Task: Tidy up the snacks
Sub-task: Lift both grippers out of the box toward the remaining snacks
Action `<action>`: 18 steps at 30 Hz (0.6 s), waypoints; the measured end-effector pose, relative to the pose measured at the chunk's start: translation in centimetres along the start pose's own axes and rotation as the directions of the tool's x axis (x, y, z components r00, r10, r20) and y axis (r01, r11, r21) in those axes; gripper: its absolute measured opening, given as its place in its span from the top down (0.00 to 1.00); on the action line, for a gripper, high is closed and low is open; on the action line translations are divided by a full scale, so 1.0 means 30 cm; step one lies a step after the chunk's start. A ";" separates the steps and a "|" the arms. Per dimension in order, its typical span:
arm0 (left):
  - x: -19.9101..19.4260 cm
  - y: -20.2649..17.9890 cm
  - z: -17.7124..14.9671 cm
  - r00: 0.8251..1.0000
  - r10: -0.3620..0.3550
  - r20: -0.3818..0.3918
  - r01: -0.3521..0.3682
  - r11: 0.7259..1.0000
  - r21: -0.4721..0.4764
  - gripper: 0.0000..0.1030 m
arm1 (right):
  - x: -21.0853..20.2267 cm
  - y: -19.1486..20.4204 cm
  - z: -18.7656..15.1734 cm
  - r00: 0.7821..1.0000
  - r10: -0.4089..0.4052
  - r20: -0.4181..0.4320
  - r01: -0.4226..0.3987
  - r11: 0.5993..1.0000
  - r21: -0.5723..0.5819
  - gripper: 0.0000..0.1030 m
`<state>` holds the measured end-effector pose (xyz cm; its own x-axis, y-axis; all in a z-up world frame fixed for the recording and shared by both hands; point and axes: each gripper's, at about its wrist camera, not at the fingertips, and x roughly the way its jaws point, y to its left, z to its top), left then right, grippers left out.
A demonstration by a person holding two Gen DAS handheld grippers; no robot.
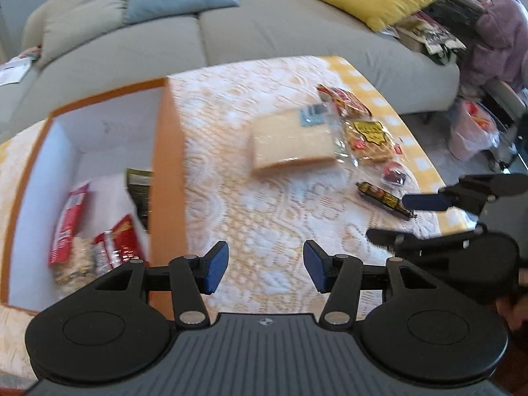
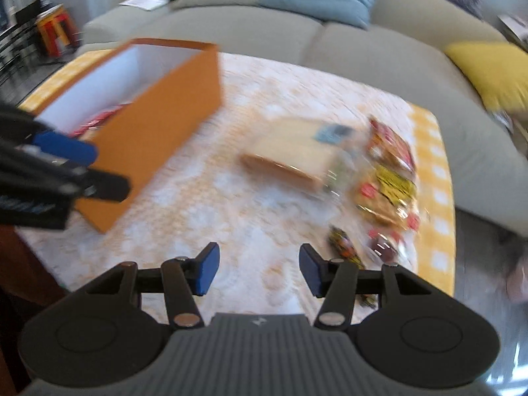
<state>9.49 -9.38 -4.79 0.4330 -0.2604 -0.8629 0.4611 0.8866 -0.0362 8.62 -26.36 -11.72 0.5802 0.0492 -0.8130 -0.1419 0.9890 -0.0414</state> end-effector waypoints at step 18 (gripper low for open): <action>0.216 -0.069 0.135 0.999 0.000 -0.046 0.007 0.989 0.150 0.40 | 0.254 -0.234 0.048 0.986 0.019 -0.168 0.006 0.989 0.146 0.55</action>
<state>14.49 -14.44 -8.28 0.3971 -0.2426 -0.8851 0.5752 0.8173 0.0341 15.20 -32.73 -16.79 0.4340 0.0438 -0.8998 -0.0195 0.9990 0.0392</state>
